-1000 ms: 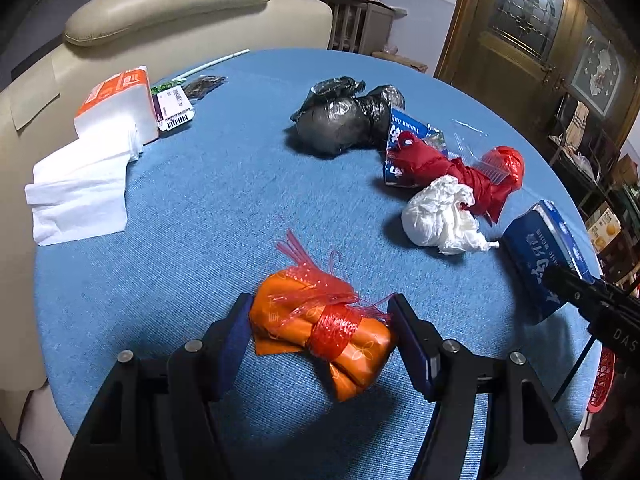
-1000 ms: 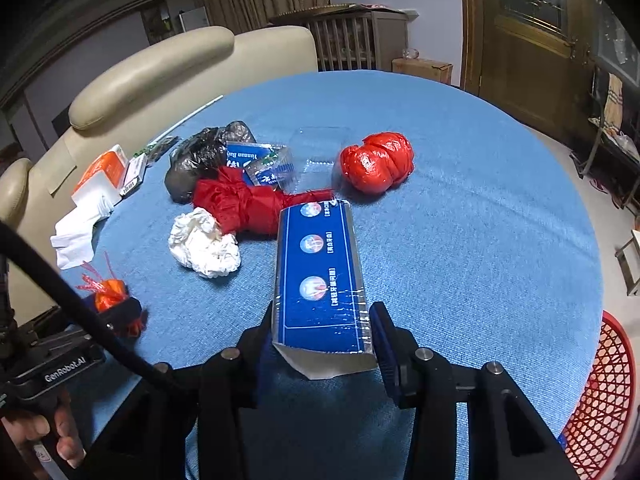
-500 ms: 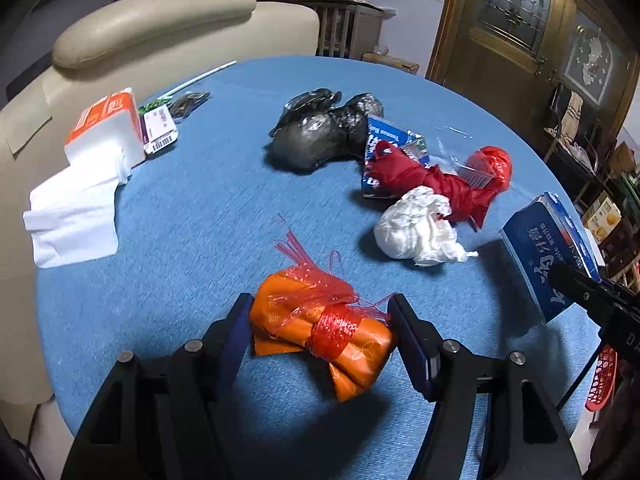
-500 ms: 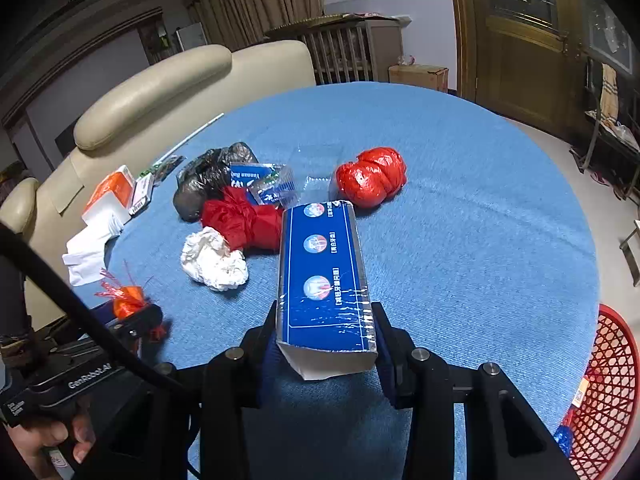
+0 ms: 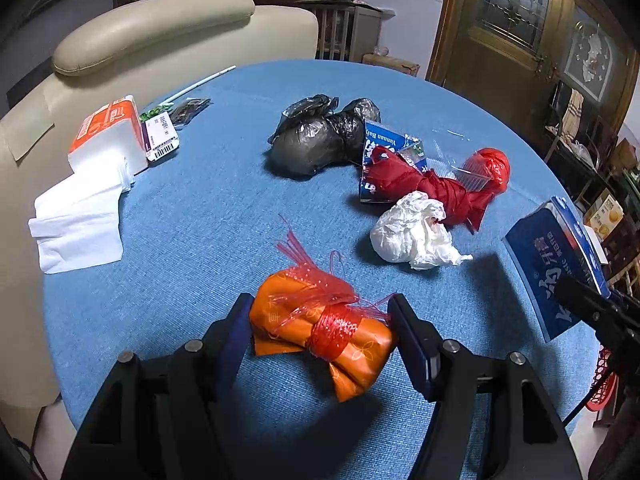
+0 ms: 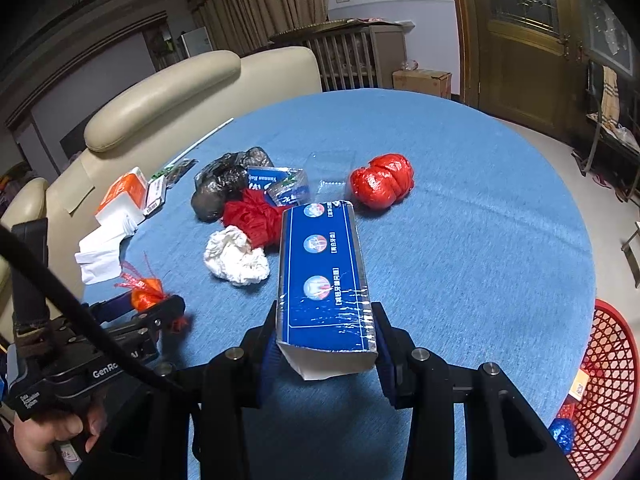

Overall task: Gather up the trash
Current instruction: 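Grasp the orange mesh bag with the left gripper while the right holds the carton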

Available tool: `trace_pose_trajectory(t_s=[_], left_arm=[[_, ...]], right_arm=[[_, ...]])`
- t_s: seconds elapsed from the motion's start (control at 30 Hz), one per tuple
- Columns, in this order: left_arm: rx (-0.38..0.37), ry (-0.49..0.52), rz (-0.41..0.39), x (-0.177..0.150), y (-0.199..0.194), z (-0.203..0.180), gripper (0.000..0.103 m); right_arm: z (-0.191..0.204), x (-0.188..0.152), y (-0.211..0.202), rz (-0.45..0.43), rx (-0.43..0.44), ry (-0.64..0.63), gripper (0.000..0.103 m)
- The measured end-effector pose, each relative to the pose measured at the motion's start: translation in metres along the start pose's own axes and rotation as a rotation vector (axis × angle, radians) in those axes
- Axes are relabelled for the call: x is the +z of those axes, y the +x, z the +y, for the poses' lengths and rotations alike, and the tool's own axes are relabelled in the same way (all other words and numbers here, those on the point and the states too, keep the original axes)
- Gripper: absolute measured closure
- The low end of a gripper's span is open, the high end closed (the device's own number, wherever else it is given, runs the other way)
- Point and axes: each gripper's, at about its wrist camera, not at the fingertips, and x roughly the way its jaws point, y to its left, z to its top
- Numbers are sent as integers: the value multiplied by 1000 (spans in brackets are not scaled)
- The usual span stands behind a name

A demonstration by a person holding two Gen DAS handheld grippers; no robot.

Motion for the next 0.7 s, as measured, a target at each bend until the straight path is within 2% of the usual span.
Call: trace_pose_trajectory(t_s=[0.3, 0.7], left_arm=[[10, -4, -8, 0, -6, 1, 34], [14, 43, -16, 3, -9, -14, 34]], right_arm=[[4, -2, -4, -10, 10, -4, 59], [-6, -5, -9, -26, 10, 32, 59]])
